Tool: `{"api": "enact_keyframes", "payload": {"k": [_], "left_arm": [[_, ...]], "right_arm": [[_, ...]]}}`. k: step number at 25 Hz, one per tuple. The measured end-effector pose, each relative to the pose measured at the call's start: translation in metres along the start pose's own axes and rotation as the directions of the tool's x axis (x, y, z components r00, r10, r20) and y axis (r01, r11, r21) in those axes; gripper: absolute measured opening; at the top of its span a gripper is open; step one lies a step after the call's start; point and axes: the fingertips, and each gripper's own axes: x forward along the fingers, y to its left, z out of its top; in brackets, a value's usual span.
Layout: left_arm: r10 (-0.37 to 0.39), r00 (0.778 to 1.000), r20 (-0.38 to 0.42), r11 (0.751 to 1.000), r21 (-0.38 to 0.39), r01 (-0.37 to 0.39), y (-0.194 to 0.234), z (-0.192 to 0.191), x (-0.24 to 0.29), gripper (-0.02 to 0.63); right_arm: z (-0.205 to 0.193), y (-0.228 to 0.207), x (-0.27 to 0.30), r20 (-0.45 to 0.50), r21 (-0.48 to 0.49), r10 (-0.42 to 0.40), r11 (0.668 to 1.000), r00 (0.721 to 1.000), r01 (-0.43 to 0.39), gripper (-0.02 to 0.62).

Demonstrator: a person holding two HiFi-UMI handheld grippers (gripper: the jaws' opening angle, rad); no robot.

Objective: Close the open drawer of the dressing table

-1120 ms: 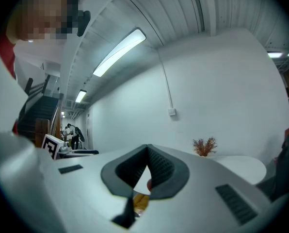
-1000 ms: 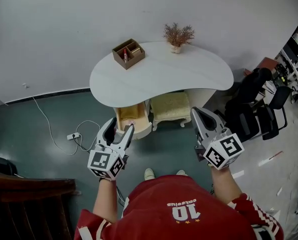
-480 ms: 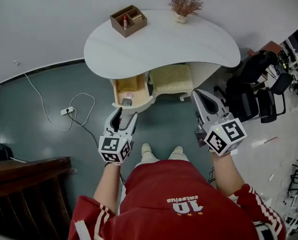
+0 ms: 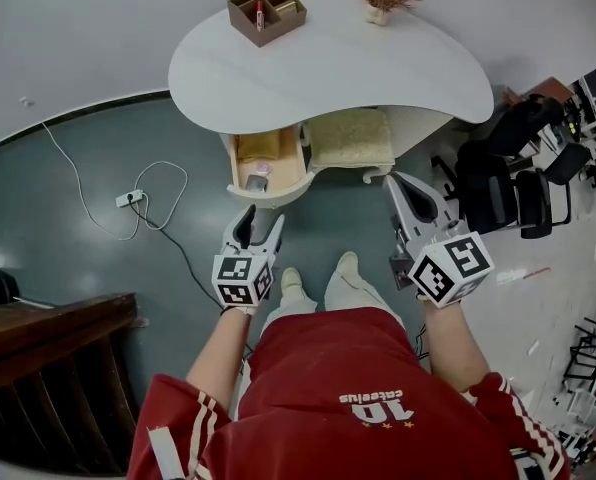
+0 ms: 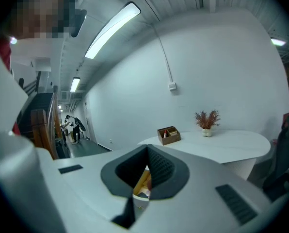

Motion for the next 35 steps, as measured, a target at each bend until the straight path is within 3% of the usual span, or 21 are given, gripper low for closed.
{"api": "enact_keyframes", "payload": {"k": [5,11,16,19,27,35], "left_arm": [[0.043,0.998,-0.051,0.999,-0.030,-0.044,0.015,-0.038,0.021,0.250],[0.100,0.987,-0.129,0.994,-0.037,-0.105,0.029,-0.083,0.050,0.244],[0.136,0.963,-0.233,0.990,0.001,-0.139,0.049,-0.126,0.079,0.239],[0.165,0.944,-0.287,0.984,-0.015,-0.176,0.063,-0.155,0.089,0.227],[0.228,0.909,-0.350,0.957,-0.091,-0.275,0.087,-0.210,0.111,0.210],[0.279,0.885,-0.373,0.929,-0.130,-0.347,0.105,-0.228,0.135,0.195]], "right_arm": [[-0.009,-0.018,0.010,-0.007,0.011,-0.013,1.000,1.000,0.013,0.005],[-0.019,-0.031,0.038,-0.009,0.035,0.039,0.999,0.999,-0.039,0.005],[-0.026,-0.038,0.064,-0.036,0.021,0.093,0.996,0.995,-0.092,0.005],[-0.035,-0.044,0.082,-0.050,0.010,0.117,0.993,0.992,-0.116,0.005],[-0.100,-0.052,0.125,-0.132,0.059,0.171,0.985,0.976,-0.164,0.005],[-0.159,-0.054,0.151,-0.226,0.086,0.207,0.978,0.952,-0.192,0.005]]}}
